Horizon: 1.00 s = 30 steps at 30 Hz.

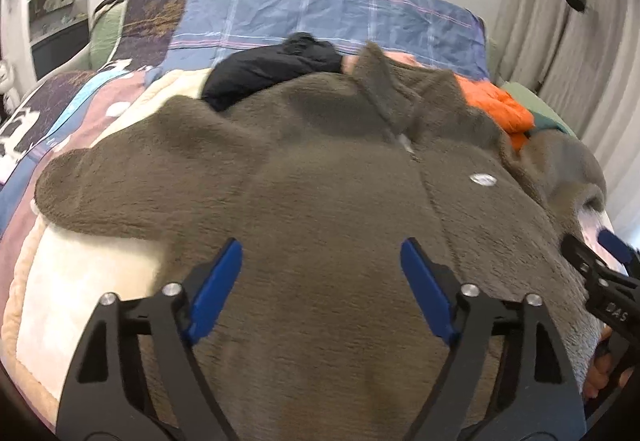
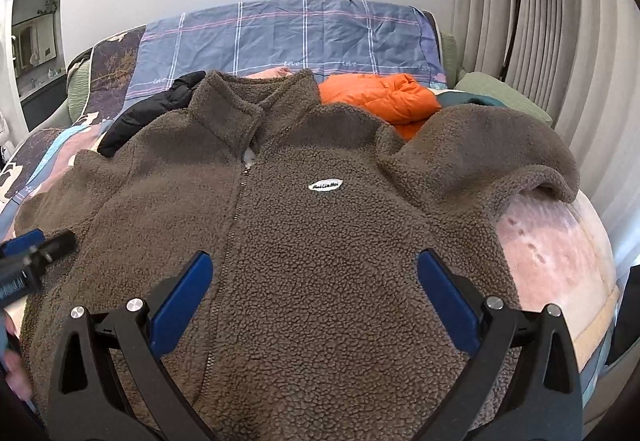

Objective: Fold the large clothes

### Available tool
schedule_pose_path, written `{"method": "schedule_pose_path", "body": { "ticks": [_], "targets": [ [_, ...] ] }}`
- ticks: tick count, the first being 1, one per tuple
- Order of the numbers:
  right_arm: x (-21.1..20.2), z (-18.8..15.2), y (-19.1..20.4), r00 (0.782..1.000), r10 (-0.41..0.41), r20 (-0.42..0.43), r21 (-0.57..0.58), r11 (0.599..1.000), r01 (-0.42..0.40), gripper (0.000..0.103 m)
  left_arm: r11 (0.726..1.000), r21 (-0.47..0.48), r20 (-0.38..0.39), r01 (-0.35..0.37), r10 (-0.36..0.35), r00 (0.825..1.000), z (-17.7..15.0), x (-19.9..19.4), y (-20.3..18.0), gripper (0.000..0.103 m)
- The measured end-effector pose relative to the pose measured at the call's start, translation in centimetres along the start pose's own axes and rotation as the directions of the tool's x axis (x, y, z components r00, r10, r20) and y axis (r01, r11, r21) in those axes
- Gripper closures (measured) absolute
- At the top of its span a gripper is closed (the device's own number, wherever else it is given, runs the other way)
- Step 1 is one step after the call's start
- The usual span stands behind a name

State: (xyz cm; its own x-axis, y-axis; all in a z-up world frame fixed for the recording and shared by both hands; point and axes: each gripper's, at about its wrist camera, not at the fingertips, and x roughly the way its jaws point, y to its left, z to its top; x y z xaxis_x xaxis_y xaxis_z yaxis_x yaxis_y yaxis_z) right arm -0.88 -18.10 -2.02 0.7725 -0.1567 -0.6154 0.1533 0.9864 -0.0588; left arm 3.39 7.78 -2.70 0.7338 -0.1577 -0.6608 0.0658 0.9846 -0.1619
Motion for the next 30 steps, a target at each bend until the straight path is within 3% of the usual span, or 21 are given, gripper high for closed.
{"method": "schedule_pose_path", "body": {
  "ticks": [2, 5, 9, 12, 14, 16, 19, 23, 25, 27, 28, 29, 30],
  "targets": [
    [0.2, -0.1, -0.4, 1.0, -0.01, -0.004, 0.007, 1.0, 0.01, 0.001, 0.997, -0.072, 0.005, -0.033, 0.033, 0.999, 0.5, 0.2, 2.9, 0.03],
    [0.5, -0.2, -1.0, 1.0, -0.019, -0.014, 0.02, 1.0, 0.019, 0.001, 0.959, -0.274, 0.017, -0.071, 0.078, 0.997, 1.1, 0.2, 10.1, 0.04],
    [1.3, -0.4, -1.2, 0.999, -0.022, -0.035, 0.027, 0.999, 0.023, 0.001, 0.855, -0.504, -0.032, -0.123, 0.124, 0.992, 0.8, 1.2, 20.3, 0.047],
    [1.5, -0.6, -1.2, 0.999, -0.027, -0.041, 0.02, 0.999, 0.028, 0.001, 0.784, -0.612, -0.056, -0.105, 0.089, 0.994, 0.3, 2.6, 26.1, 0.047],
    [1.7, -0.7, -1.2, 0.999, -0.031, -0.045, 0.019, 0.999, 0.032, 0.001, 0.751, -0.655, -0.065, -0.081, 0.051, 0.997, 0.1, 3.7, 28.3, 0.037],
    [1.8, -0.7, -1.4, 0.998, -0.038, -0.048, 0.024, 0.999, 0.039, 0.001, 0.696, -0.715, -0.077, -0.062, 0.009, 0.997, 0.0, 5.5, 30.2, 0.031],
    [1.8, -0.8, -1.7, 0.997, -0.05, -0.051, 0.032, 0.998, 0.052, 0.001, 0.627, -0.775, -0.094, -0.075, 0.002, 0.996, -0.5, 7.9, 32.6, 0.03],
    [1.5, -0.8, -2.5, 0.996, -0.072, -0.045, 0.041, 0.996, 0.074, 0.001, 0.572, -0.816, -0.072, -0.077, 0.032, 0.997, -0.3, 9.6, 34.6, 0.03],
    [1.5, -0.8, -2.9, 0.996, -0.082, -0.043, 0.048, 0.995, 0.084, 0.001, 0.513, -0.856, -0.047, -0.064, 0.046, 0.998, -0.2, 9.9, 35.7, 0.032],
    [1.4, -0.8, -3.3, 0.995, -0.088, -0.042, 0.056, 0.994, 0.091, 0.001, 0.477, -0.876, -0.033, -0.063, 0.07, 0.997, 0.1, 9.7, 36.3, 0.041],
    [1.4, -0.8, -3.5, 0.995, -0.09, -0.04, 0.062, 0.994, 0.093, 0.001, 0.479, -0.876, -0.028, -0.064, 0.083, 0.996, 0.6, 9.6, 36.4, 0.062],
    [1.4, -0.8, -3.7, 0.995, -0.091, -0.038, 0.065, 0.993, 0.094, 0.001, 0.494, -0.867, -0.021, -0.063, 0.09, 0.996, 1.3, 9.4, 36.1, 0.086],
    [1.4, -0.8, -3.8, 0.995, -0.092, -0.035, 0.067, 0.993, 0.095, 0.001, 0.528, -0.848, -0.006, -0.054, 0.093, 0.996, 2.5, 9.0, 35.5, 0.089]
  ]
}}
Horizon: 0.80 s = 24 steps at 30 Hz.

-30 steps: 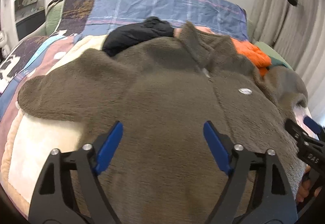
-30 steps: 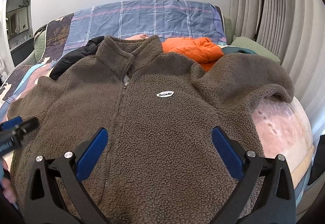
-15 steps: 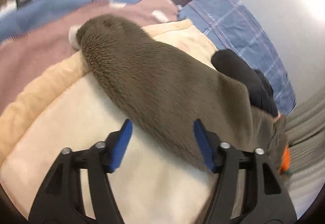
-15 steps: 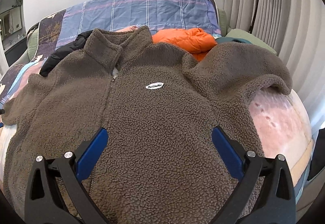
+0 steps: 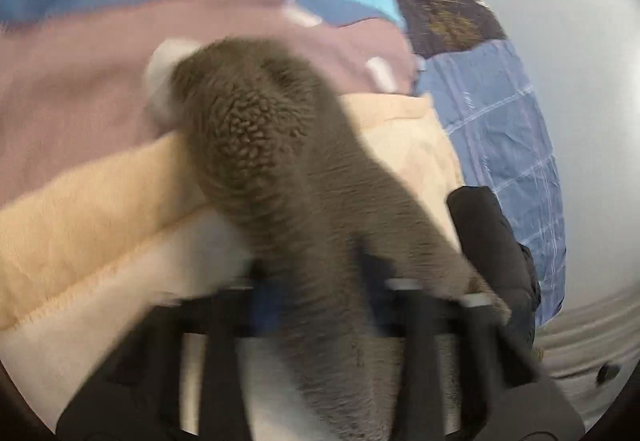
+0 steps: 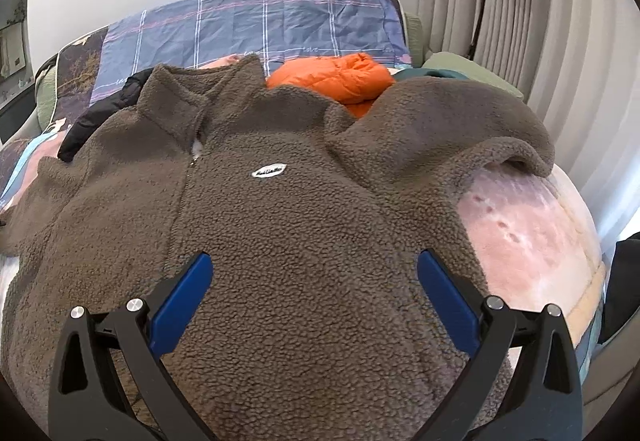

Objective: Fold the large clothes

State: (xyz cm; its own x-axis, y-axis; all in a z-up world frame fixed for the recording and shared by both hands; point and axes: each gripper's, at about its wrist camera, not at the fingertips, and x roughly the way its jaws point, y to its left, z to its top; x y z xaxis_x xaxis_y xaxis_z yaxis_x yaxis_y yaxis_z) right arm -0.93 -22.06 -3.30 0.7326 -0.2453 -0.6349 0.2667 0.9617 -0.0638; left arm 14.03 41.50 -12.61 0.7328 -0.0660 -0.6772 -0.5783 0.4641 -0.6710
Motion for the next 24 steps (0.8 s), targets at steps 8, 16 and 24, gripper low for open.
{"method": "schedule_pose_path", "body": {
  "ticks": [8, 16, 24],
  "targets": [
    [1.3, 0.3, -1.1, 1.0, 0.018, -0.019, 0.034, 0.999, -0.018, 0.001, 0.774, 0.581, -0.037, 0.25, -0.282, 0.959, -10.8, -8.6, -19.1, 0.089],
    [0.7, 0.5, -2.9, 1.0, 0.001, -0.008, 0.06, 0.998, -0.001, 0.001, 0.189, 0.942, -0.245, 0.277, -0.179, 0.953, -34.0, -7.1, -27.6, 0.034],
    [1.3, 2.2, -2.2, 0.998, 0.054, -0.016, -0.026, 0.998, -0.054, 0.001, 0.113, 0.918, -0.377, 0.379, -0.039, 0.925, -36.1, -5.9, -23.2, 0.031]
  ]
}}
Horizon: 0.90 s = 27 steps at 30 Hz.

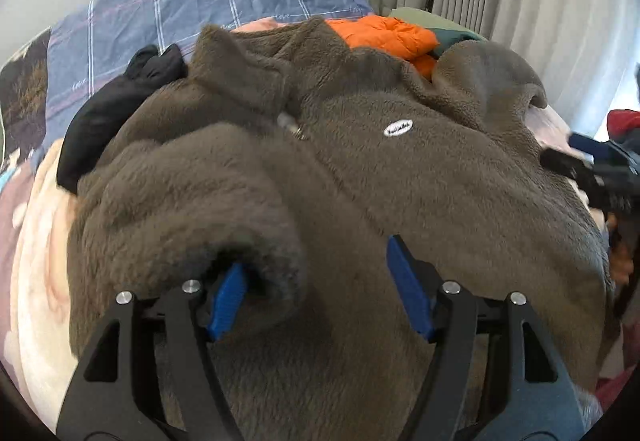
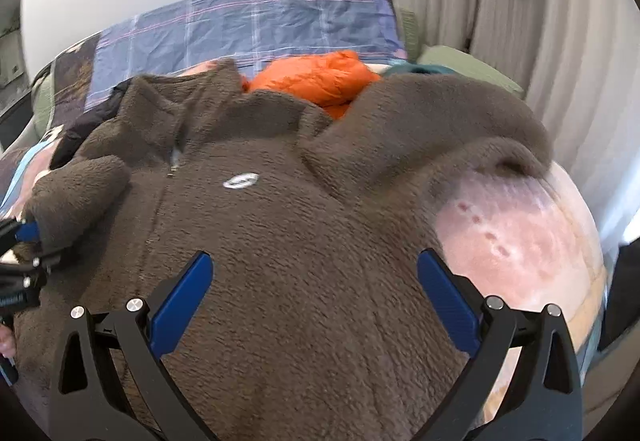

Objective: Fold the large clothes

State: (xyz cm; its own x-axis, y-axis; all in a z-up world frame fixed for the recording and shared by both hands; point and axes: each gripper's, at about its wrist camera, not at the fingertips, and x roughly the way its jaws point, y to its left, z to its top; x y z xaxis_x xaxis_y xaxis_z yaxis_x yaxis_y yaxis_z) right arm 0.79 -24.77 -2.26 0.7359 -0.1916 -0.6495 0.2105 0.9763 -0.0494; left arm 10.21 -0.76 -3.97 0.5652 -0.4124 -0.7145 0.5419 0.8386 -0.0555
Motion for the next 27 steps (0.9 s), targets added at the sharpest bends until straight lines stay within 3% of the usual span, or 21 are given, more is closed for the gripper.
{"method": "schedule_pose_path", "body": {
  "ticks": [5, 8, 11, 13, 14, 15, 17, 21, 23, 25, 27],
  "targets": [
    [-0.3, 1.7, 4.9, 0.99, 0.144, 0.001, -0.165, 0.976, -0.142, 0.001, 0.997, -0.069, 0.012, 0.031, -0.031, 0.999, -2.9, -3.2, 1.7, 0.024],
    [-1.2, 2.0, 8.8, 0.969, 0.246, -0.003, -0.277, 0.931, -0.237, 0.001, 0.994, -0.094, 0.058, -0.063, 0.069, 0.996, -4.8, -5.6, 2.4, 0.023],
    [-2.1, 1.7, 13.5, 0.944, 0.33, -0.003, -0.421, 0.856, -0.3, 0.001, 0.968, -0.166, 0.04, -0.189, 0.198, 0.979, -5.9, -6.5, 4.9, 0.023],
    [-2.2, 1.3, 16.4, 0.935, 0.356, -0.015, -0.512, 0.8, -0.313, 0.004, 0.929, -0.22, -0.007, -0.298, 0.304, 0.953, -6.6, -6.2, 7.0, 0.023],
    [-2.1, 1.1, 17.8, 0.93, 0.364, -0.04, -0.55, 0.77, -0.325, 0.005, 0.9, -0.246, -0.044, -0.361, 0.361, 0.931, -7.1, -6.0, 8.1, 0.024],
    [-1.9, 0.8, 19.0, 0.925, 0.373, -0.071, -0.581, 0.738, -0.342, 0.008, 0.884, -0.264, -0.065, -0.386, 0.383, 0.921, -7.5, -6.0, 8.9, 0.024],
    [-1.4, 0.2, 21.6, 0.918, 0.378, -0.123, -0.631, 0.684, -0.366, 0.013, 0.871, -0.293, -0.085, -0.395, 0.388, 0.918, -8.5, -6.5, 10.2, 0.024],
    [0.6, -0.3, 25.3, 0.934, 0.329, -0.14, -0.693, 0.641, -0.33, 0.017, 0.85, -0.318, -0.142, -0.42, 0.395, 0.908, -9.6, -6.0, 11.9, 0.024],
    [2.6, -0.2, 26.8, 0.95, 0.271, -0.153, -0.706, 0.643, -0.297, 0.028, 0.846, -0.326, -0.156, -0.422, 0.392, 0.907, -9.7, -5.5, 12.6, 0.024],
    [4.0, 0.5, 26.6, 0.958, 0.237, -0.164, -0.676, 0.68, -0.284, 0.066, 0.839, -0.34, -0.171, -0.425, 0.389, 0.905, -9.7, -4.9, 13.1, 0.024],
    [4.1, 2.4, 24.1, 0.933, 0.306, -0.19, -0.552, 0.753, -0.359, 0.079, 0.835, -0.347, -0.173, -0.427, 0.39, 0.904, -9.6, -4.4, 13.5, 0.024]
  ]
}}
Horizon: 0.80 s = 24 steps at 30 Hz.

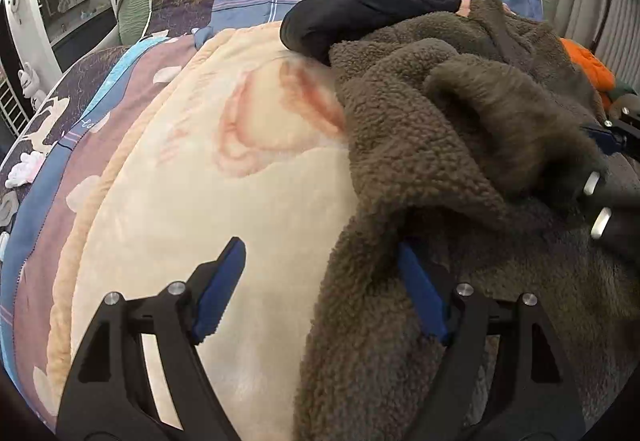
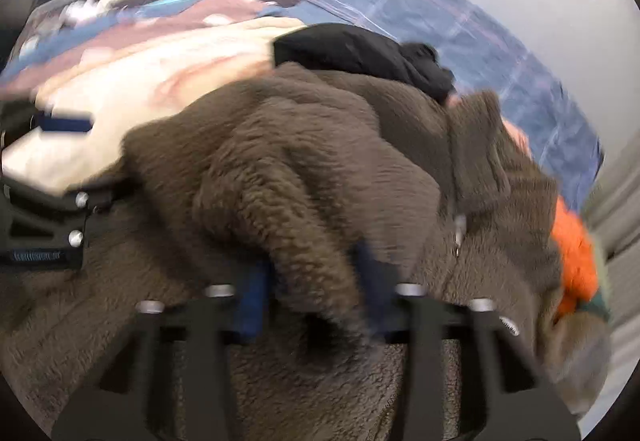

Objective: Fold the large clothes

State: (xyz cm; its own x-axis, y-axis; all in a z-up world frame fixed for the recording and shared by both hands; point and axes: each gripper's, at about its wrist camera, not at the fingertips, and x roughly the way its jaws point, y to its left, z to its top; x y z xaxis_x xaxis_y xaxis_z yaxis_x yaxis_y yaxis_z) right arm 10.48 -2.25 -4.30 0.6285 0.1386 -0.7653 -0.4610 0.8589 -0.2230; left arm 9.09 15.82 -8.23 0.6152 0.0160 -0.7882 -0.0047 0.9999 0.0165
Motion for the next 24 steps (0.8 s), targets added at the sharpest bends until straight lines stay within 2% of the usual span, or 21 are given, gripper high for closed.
{"method": "schedule_pose_path", "body": {
  "ticks": [1, 3, 5, 6, 7, 8, 10, 13, 15, 19, 22, 23, 24],
  "targets": [
    [-1.3, -0.2, -2.8, 0.999, 0.037, 0.029, 0.118, 0.992, -0.04, 0.081, 1.0, 0.002, 0.002, 0.001, -0.001, 1.0, 0.1, 0.1, -0.1, 0.024],
    [-3.1, -1.3, -7.4, 0.997, 0.026, 0.068, 0.288, 0.957, -0.044, 0.082, 1.0, 0.009, 0.005, 0.002, -0.002, 1.0, 0.0, 0.2, 0.0, 0.024],
    [-5.1, -4.4, -13.3, 0.998, -0.019, 0.065, 0.475, 0.88, -0.014, 0.081, 1.0, 0.01, 0.007, 0.004, -0.004, 1.0, -0.1, 0.3, 0.1, 0.024],
    [-5.5, -5.7, -15.2, 0.999, -0.027, 0.045, 0.529, 0.848, -0.001, 0.073, 1.0, 0.009, 0.007, 0.01, -0.01, 1.0, -0.2, 0.4, 0.2, 0.024],
    [-5.8, -7.8, -17.6, 1.0, -0.025, -0.002, 0.596, 0.803, 0.021, 0.049, 1.0, 0.008, 0.007, 0.013, -0.013, 1.0, -0.2, 0.4, 0.2, 0.024],
    [-5.9, -9.5, -19.3, 0.999, -0.021, -0.041, 0.642, 0.765, 0.043, 0.039, 1.0, 0.01, 0.009, 0.015, -0.015, 1.0, -0.2, 0.4, 0.2, 0.024],
    [-6.3, -12.7, -21.8, 0.998, -0.006, -0.067, 0.705, 0.707, 0.051, 0.035, 1.0, 0.019, 0.009, 0.019, -0.02, 1.0, -0.4, 0.4, -0.2, 0.024],
    [-6.1, -14.8, -23.2, 0.996, 0.074, -0.059, 0.737, 0.676, -0.006, 0.034, 0.999, 0.04, 0.015, 0.001, -0.001, 1.0, -0.3, 0.0, -0.7, 0.024],
    [-5.7, -14.7, -23.6, 0.994, 0.107, -0.035, 0.739, 0.672, -0.047, 0.032, 0.999, 0.037, 0.023, 0.026, -0.027, 0.999, -0.2, -0.7, -0.7, 0.024],
    [-3.2, -12.8, -24.7, 0.991, 0.129, -0.033, 0.716, 0.695, -0.067, 0.026, 0.993, 0.013, 0.069, 0.116, -0.117, 0.991, 0.5, -3.0, -0.5, 0.024],
    [0.2, -11.0, -25.4, 0.979, 0.201, -0.028, 0.727, 0.676, -0.118, 0.025, 0.989, -0.002, 0.1, 0.147, -0.147, 0.984, 1.6, -3.7, -0.5, 0.024],
    [0.9, -10.3, -25.1, 0.978, 0.205, -0.028, 0.72, 0.683, -0.123, 0.03, 0.988, -0.006, 0.102, 0.152, -0.151, 0.983, 2.0, -3.6, -0.7, 0.024],
    [1.0, -9.7, -24.8, 0.981, 0.191, -0.046, 0.703, 0.703, -0.104, 0.065, 0.985, -0.004, 0.1, 0.174, -0.173, 0.98, 2.7, -2.9, -1.2, 0.024]
  ]
}}
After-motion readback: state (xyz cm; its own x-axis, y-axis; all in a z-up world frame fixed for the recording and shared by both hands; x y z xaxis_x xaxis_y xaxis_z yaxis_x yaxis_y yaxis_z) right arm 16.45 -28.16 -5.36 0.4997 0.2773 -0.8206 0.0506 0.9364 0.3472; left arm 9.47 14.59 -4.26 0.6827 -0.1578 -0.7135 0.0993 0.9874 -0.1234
